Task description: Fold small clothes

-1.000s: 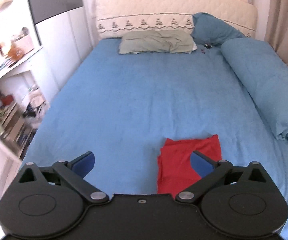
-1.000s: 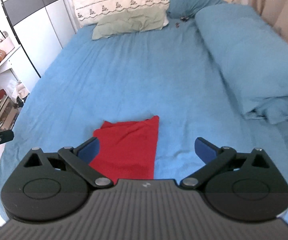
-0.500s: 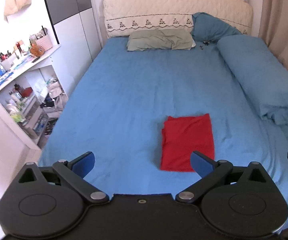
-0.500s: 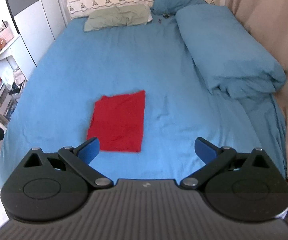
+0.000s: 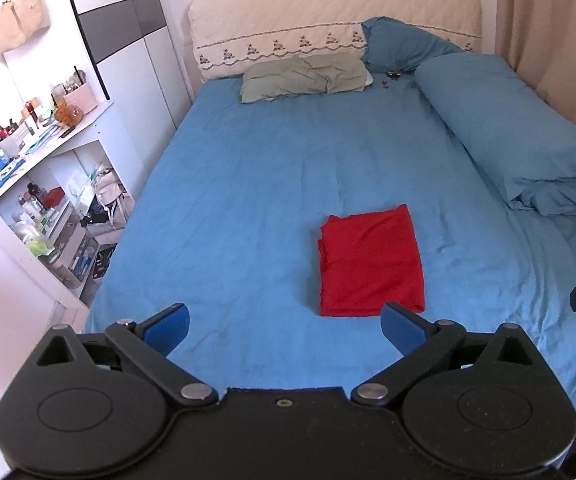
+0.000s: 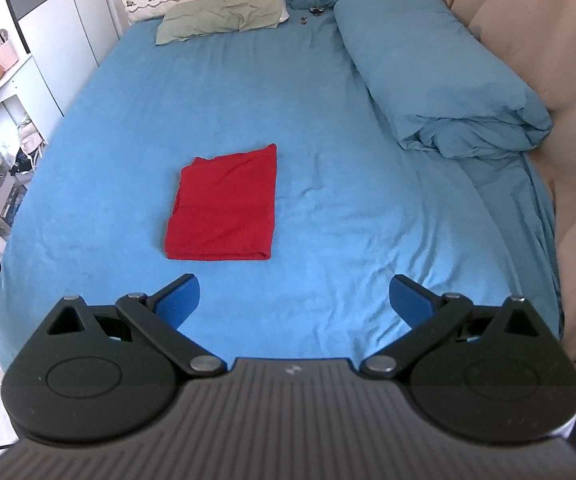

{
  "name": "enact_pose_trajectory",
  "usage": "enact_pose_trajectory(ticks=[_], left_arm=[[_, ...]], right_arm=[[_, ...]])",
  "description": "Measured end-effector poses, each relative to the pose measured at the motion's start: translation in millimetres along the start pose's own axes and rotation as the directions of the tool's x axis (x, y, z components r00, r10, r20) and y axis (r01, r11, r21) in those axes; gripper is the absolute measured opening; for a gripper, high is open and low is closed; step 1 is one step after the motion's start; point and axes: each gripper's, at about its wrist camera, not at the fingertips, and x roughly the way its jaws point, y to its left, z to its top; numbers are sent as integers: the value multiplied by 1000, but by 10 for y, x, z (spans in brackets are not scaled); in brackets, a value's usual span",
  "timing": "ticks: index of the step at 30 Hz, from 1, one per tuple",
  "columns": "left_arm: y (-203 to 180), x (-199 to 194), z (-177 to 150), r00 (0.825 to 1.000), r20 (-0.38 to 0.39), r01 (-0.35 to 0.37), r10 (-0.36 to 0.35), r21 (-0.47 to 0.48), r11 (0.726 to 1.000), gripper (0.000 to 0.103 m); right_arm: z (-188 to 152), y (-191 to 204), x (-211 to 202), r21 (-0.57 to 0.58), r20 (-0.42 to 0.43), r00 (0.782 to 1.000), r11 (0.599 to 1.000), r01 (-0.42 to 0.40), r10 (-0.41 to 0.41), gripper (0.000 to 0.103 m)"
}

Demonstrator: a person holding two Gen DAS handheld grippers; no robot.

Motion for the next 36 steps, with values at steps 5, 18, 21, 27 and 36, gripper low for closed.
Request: enact_pose_trajectory(ticks=[5, 18, 21, 27, 36], left_arm=[[-29, -23, -28, 1000, 3, 10, -10, 10, 1000, 103], [-14, -56, -40, 1000, 14, 7, -7, 4, 1000, 103], [-12, -59, -46, 1000, 14, 4, -3, -1, 1000, 103], [27, -63, -52, 1000, 15, -7, 7, -10, 1000, 103], [83, -78, -74, 1000, 17, -7, 8, -13, 1000, 103]], right_arm=[[5, -26, -48, 0, 10, 1000, 1000, 5, -5, 103], [-5, -49, -72, 2, 15, 1000, 1000, 9, -9, 103], [5, -24, -71, -4, 14, 1000, 1000, 9, -8, 103], [6, 11, -86, -12, 16, 1000, 1000, 7, -7, 103], [-23, 20, -90, -11, 11, 1000, 1000, 7, -6, 103]])
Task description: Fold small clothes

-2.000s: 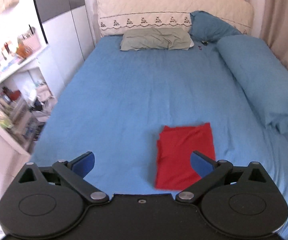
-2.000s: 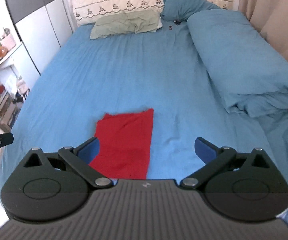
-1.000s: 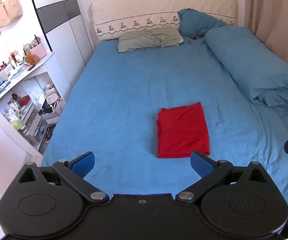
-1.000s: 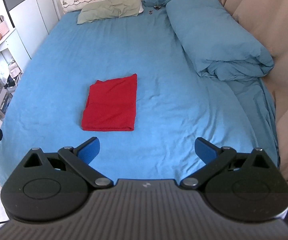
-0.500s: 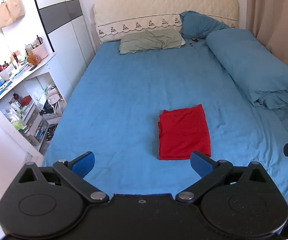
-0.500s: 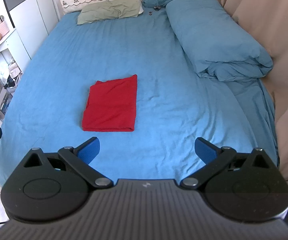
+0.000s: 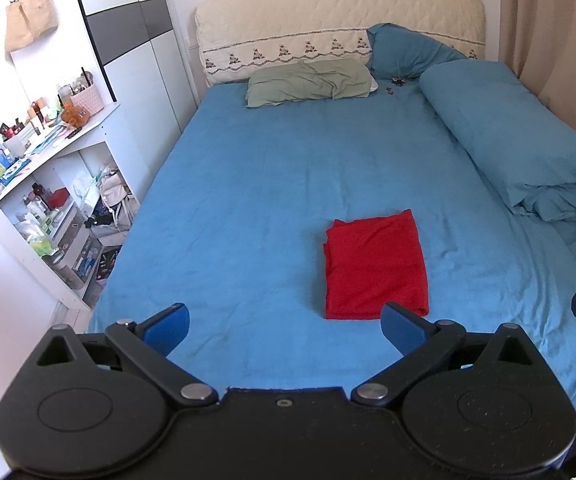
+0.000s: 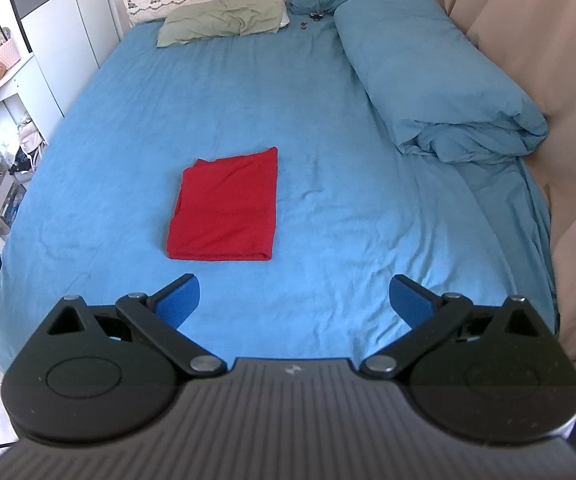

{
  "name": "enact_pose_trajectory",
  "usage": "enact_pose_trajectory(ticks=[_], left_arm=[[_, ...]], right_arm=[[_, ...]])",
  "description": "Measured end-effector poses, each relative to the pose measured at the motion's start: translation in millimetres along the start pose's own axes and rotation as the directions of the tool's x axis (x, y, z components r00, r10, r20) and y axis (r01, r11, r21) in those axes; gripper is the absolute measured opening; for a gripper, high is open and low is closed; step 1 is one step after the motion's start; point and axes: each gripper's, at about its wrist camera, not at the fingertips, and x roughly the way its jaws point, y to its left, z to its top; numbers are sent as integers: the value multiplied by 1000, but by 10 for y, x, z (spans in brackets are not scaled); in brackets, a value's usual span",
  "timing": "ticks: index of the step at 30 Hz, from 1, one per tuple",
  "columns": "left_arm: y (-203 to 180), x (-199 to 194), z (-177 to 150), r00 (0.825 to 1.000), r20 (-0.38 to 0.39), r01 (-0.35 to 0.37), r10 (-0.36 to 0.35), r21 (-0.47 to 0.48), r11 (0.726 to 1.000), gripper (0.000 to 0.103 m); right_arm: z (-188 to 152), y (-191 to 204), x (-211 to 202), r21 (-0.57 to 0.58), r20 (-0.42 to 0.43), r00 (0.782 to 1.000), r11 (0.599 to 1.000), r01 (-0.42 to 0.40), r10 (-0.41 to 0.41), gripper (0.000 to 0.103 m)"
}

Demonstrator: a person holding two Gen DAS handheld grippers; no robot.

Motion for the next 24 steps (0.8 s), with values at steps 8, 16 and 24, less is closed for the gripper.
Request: enact_pose_trajectory(ticks=[8, 16, 24], left_arm=[[6, -20, -2, 1000, 7, -1, 1, 1, 1000, 103], [6, -58, -34, 1000, 17, 0, -1, 5, 1000, 103], [18, -111, -63, 1000, 31, 1, -1, 18, 1000, 103]], right_arm=[[-5, 0, -17, 1, 3, 1000, 1000, -1, 1, 103], [-67, 40, -42, 11, 15, 1000, 1000, -1, 1, 103], [-74, 27, -82, 7, 29, 1000, 1000, -3, 3, 103]])
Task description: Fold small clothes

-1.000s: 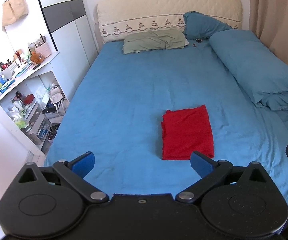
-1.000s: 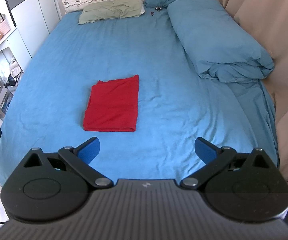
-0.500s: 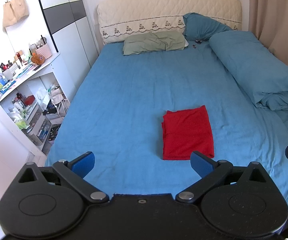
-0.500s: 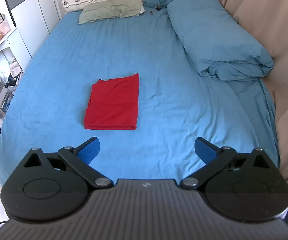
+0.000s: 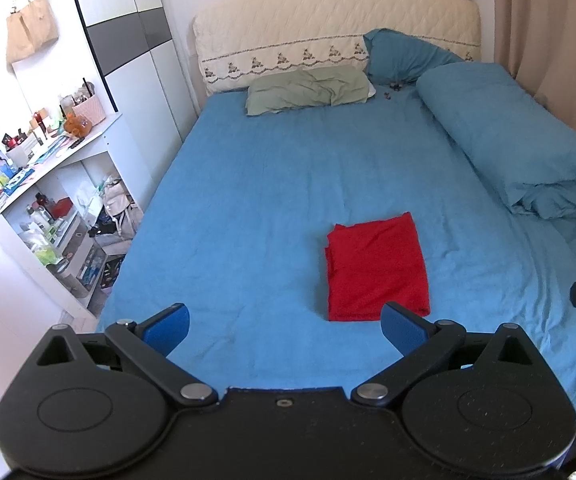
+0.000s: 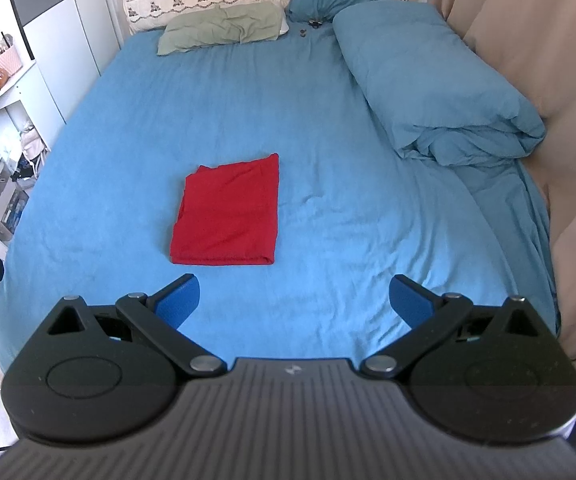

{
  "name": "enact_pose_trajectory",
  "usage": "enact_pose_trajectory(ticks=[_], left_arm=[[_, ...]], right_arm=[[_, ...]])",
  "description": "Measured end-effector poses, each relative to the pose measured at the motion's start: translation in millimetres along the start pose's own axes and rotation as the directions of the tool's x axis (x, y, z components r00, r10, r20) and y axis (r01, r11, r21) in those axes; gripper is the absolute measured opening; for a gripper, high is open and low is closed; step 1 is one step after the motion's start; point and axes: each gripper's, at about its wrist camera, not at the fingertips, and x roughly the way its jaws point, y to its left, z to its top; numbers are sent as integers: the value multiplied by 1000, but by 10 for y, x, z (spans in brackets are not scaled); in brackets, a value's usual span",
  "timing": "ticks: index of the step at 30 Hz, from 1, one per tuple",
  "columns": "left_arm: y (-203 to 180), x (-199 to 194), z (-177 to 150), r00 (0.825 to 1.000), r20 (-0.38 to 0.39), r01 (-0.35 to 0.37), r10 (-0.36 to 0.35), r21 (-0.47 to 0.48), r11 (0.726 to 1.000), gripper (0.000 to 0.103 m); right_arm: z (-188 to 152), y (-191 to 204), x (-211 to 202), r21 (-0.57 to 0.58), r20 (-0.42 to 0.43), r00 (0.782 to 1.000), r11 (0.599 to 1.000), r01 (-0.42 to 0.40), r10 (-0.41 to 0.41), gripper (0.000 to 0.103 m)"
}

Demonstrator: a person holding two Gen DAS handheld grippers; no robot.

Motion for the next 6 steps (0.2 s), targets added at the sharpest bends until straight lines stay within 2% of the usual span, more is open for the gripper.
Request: enact_pose_trajectory(ticks=[6], left_arm=[[49, -38, -22, 999, 30, 13, -13, 0, 1000, 103]], right_arm=[[-9, 48, -30, -7, 8, 1000, 1000, -1, 1, 103]])
